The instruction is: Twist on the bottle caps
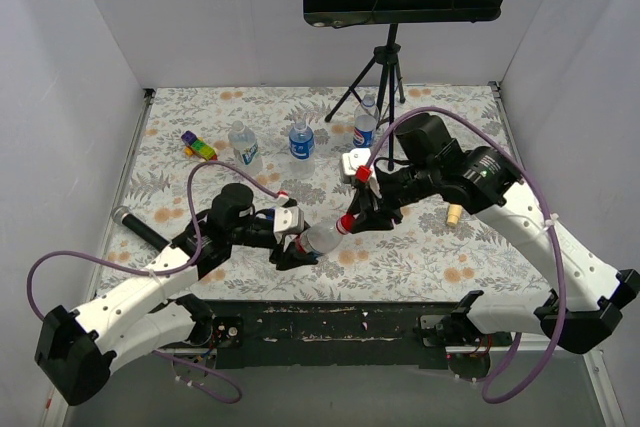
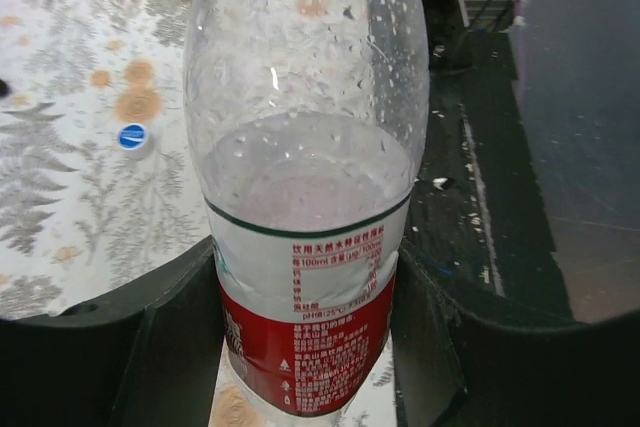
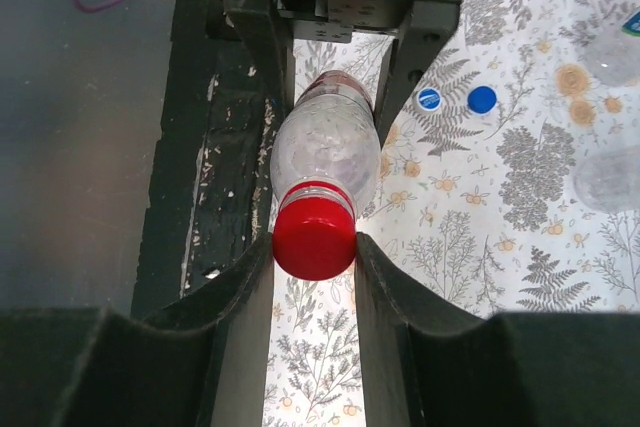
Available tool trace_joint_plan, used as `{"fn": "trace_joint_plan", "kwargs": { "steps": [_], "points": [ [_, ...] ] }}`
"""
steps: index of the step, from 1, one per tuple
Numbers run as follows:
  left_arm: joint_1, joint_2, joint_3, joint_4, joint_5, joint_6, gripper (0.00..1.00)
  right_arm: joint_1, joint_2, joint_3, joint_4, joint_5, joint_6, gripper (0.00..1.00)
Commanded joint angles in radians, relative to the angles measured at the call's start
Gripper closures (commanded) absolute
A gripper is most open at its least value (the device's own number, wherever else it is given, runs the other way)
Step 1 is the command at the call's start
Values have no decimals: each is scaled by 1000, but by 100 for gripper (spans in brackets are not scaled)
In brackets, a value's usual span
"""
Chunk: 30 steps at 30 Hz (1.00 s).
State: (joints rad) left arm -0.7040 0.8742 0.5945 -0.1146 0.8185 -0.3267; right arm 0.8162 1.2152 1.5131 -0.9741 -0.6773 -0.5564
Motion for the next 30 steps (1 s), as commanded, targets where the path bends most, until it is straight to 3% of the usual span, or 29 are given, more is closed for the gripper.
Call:
{"fn": "trace_joint_plan", "kwargs": {
  "steps": [1,10,22,25,30],
  "points": [
    [3,61,108,-14,168,-5,75,35,58,50,-96,-13,-79,75],
    [24,108,182,-77,228,24,77,75,125,143,-181,35,-143,76],
    [28,189,402,-410,142,202,78,104,129,148,-261,55,-198,80],
    [28,180,407,-370,152,206,79,106,133,136,-256,42,-203,80],
    [24,132,317,-173,194,115,81,106,132,122,-190,61,-155,81]
  ]
}}
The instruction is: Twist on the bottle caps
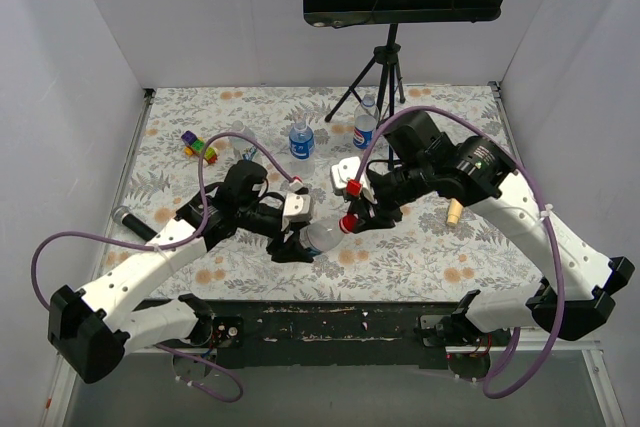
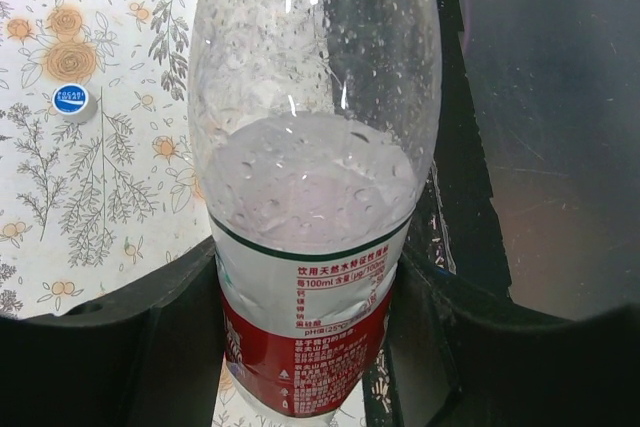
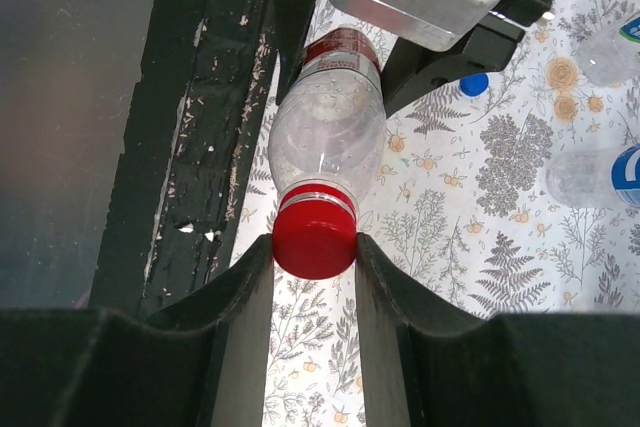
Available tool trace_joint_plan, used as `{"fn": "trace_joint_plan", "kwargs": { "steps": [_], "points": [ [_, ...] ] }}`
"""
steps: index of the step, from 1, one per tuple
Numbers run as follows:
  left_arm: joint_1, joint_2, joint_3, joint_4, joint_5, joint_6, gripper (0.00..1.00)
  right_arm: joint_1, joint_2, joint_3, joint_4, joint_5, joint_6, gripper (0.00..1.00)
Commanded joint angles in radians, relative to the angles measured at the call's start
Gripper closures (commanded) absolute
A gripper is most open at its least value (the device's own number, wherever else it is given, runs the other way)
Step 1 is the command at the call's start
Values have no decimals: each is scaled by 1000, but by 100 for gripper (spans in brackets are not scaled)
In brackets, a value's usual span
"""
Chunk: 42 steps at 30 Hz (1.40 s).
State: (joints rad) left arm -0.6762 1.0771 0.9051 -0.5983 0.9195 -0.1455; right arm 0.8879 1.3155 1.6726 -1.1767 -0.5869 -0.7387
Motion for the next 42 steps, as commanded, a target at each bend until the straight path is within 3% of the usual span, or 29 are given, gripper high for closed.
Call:
{"fn": "trace_joint_plan", "kwargs": {
  "steps": [1,8,13,20,29,34,42],
  "points": [
    [-2,-78,-11,337,84,-72,82,34,30,-42,23,-19,41,81],
    [-6,-141,-113,504,-111,-163,85,34,44,-33,58,45,126,84],
    [-29,-187,-178,588,-266,-164,85,34,47,-33,103,127,238,94],
    [-59,-233,-247,701,-360,-178,84,34,50,-53,158,188,383,96],
    [-105,-292,-363,871,-488,-183,83,29,109,51,155,317,789,99],
    [-163,-298,-432,965,-709,-152,84,26,186,119,74,396,1069,98],
    [-322,-270,-525,1173,-1131,-8,90,26,105,-20,216,527,1354,98]
  ]
}}
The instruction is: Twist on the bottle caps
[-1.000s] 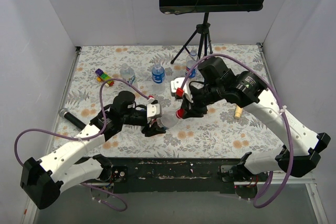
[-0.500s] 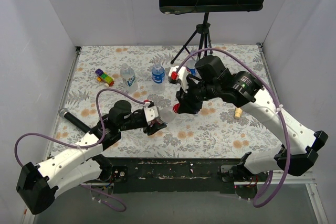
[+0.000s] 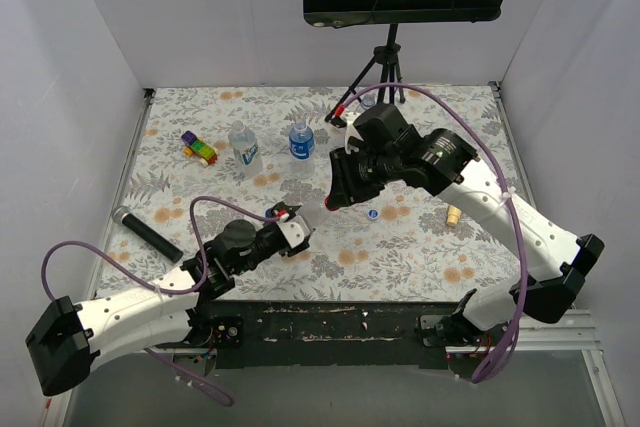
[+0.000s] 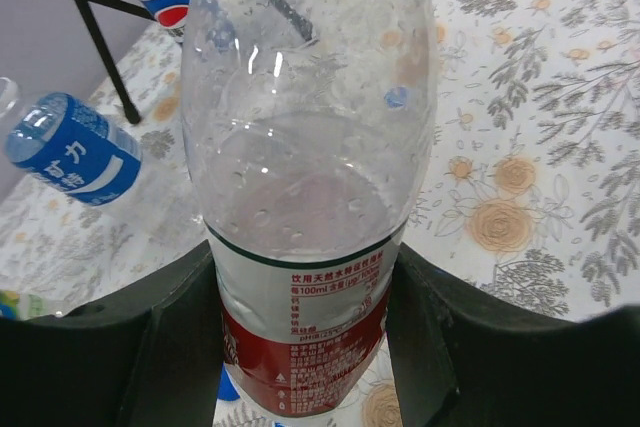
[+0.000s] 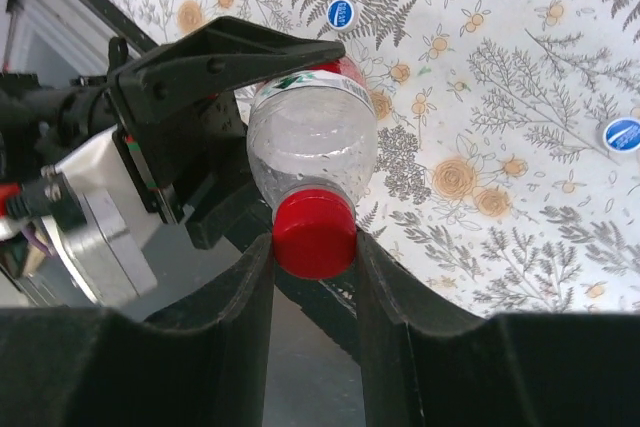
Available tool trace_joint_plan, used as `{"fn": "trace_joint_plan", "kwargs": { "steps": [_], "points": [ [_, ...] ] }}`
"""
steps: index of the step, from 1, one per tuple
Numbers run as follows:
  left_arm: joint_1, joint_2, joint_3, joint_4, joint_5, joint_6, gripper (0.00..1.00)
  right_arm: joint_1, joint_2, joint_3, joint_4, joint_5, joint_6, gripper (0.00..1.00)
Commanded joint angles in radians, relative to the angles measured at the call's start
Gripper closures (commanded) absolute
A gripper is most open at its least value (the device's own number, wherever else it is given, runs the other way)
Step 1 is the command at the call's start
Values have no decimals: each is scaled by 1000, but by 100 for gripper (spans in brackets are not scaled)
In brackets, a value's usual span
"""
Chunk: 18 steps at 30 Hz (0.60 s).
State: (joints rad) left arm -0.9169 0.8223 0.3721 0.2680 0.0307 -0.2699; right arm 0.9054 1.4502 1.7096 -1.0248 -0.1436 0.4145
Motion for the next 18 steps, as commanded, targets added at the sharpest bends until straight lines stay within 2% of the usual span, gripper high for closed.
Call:
{"fn": "trace_joint_plan", "kwargs": {
  "steps": [1,3,6,10,11,13,14,15,18],
  "points": [
    [-106,-6,-7,324,-314,156,91,9,-34,-54,68,91,207,97],
    [-140,5,-28,367,-392,227,90,9,-36,-36,65,101,210,92],
    [-146,-6,-13,303,-384,178,88,9,-40,2,63,105,198,78],
    [-143,29,31,193,-345,144,84,9,-56,83,69,72,86,45],
    [-142,40,48,160,-335,141,83,9,-65,97,75,58,32,42],
    [-123,64,85,64,-278,106,83,9,-100,104,92,32,-81,35],
    [-105,66,109,16,-220,74,83,9,-120,96,101,23,-135,29],
    [-73,66,126,-21,-162,28,84,9,-145,84,110,3,-191,28],
    [56,60,172,-94,125,-64,83,9,-214,32,138,-14,-337,23]
  ]
}}
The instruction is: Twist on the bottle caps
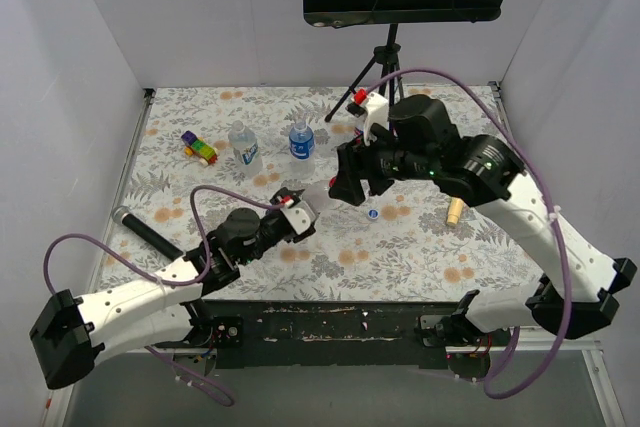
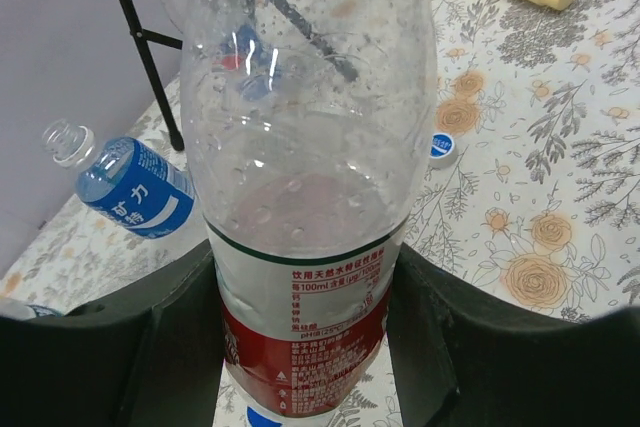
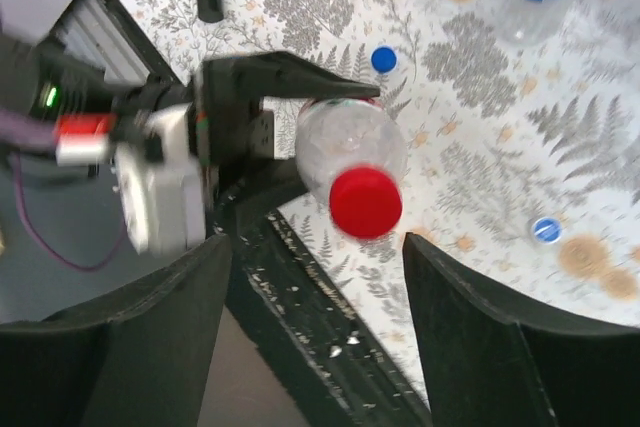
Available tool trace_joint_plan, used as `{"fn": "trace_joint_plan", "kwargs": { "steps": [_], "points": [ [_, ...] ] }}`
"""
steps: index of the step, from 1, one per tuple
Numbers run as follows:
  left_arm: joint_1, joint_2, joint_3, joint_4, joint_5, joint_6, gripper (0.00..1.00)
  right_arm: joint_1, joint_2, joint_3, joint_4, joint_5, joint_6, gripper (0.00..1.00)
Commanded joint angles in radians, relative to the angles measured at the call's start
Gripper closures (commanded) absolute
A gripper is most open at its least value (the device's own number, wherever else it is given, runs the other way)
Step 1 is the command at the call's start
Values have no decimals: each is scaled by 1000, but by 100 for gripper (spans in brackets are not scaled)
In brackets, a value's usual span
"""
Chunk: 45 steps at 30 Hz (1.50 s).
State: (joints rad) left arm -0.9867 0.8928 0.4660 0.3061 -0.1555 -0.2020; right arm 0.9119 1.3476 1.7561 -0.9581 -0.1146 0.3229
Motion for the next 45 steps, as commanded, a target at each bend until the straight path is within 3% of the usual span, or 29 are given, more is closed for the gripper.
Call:
{"fn": "trace_joint_plan", "kwargs": {
  "steps": [1,8,16,30,35,39,45],
  "points": [
    [160,-5,100,-154,409,-151,83,2,-123,-23,65,-51,-289,22],
    [249,52,197,-281,815,-197,82,2,-156,-50,6,-220,-635,23],
    [257,55,207,-288,961,-212,83,2,-122,-34,-85,-353,-844,25],
    [257,61,207,-282,981,-205,83,2,-61,-1,-145,-421,-884,41],
    [258,57,203,-280,970,-198,83,2,-48,13,-148,-422,-881,58],
    [257,57,200,-274,930,-194,83,2,-36,22,-151,-404,-851,78],
    [258,41,168,-185,671,-224,86,2,-2,28,-151,-298,-727,98]
  ]
}}
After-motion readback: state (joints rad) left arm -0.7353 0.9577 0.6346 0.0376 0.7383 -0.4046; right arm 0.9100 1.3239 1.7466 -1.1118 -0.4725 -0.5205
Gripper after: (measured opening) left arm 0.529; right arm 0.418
